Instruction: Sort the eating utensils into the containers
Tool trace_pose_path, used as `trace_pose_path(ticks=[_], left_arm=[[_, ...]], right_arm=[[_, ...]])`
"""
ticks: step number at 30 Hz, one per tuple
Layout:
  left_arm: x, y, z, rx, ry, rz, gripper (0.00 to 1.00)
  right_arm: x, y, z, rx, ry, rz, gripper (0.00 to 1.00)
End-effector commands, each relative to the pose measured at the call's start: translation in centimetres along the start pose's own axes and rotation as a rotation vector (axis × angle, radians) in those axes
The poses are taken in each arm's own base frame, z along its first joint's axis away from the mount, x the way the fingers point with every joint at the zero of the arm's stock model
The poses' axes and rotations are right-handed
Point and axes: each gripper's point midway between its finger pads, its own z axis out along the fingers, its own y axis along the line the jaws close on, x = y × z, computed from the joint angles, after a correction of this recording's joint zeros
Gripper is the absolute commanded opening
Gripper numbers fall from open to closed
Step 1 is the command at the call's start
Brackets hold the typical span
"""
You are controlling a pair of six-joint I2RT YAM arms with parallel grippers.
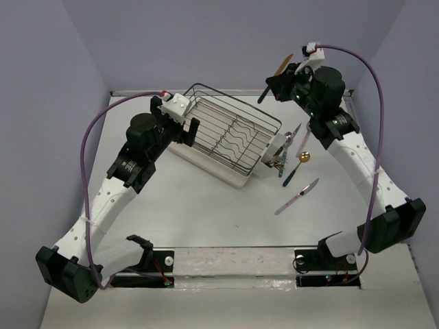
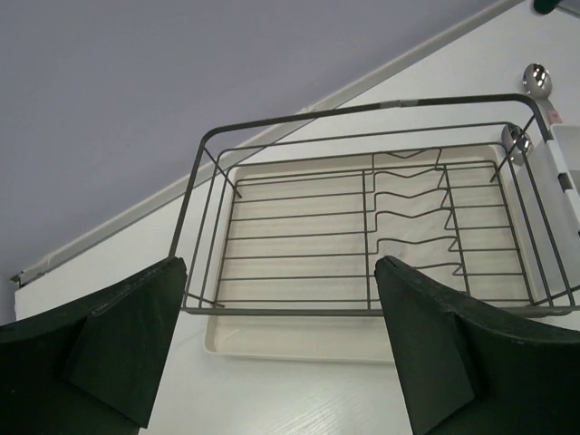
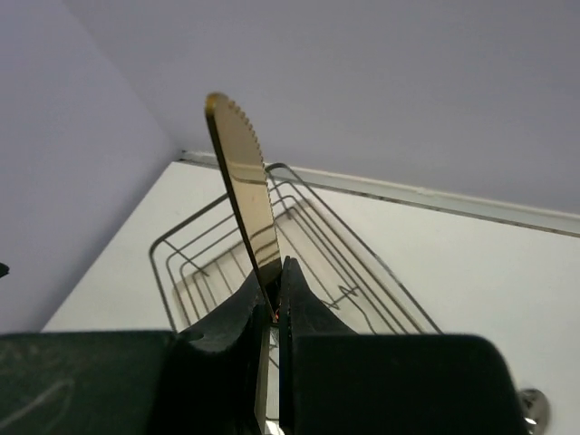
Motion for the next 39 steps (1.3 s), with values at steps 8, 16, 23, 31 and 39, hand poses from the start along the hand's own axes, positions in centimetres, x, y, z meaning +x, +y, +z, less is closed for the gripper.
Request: trace_pose_path(ticks=[8, 16, 23, 31, 39], left_arm=[[0.3, 0.8, -0.6, -0.06, -0.036, -0.008, 0.99], [-0.1, 0.9, 0.3, -0.057, -0.013, -0.016, 0.99], [0.5, 0.6, 1.0, -0.049, 0.005, -0.034, 0.99], [0.0, 0.8, 1.0, -0.049, -0.004, -0.023, 0.99], [-0.2, 1.0, 0.9, -0.057, -0.014, -0.011, 0.99]], right_arm=[[7.3, -7.5, -5.8, 0.377, 0.155, -0.034, 0.0], [10.4, -7.7, -5.9, 0.374, 0.214, 0.03, 0.0], [12.3, -8.6, -6.5, 0.414, 0.228, 0.059, 0.0], [12.7, -9.0, -6.2, 0.423, 0.215, 0.061, 0.0], [14.2, -9.0, -6.1, 0.401, 0.232, 0.068, 0.0]])
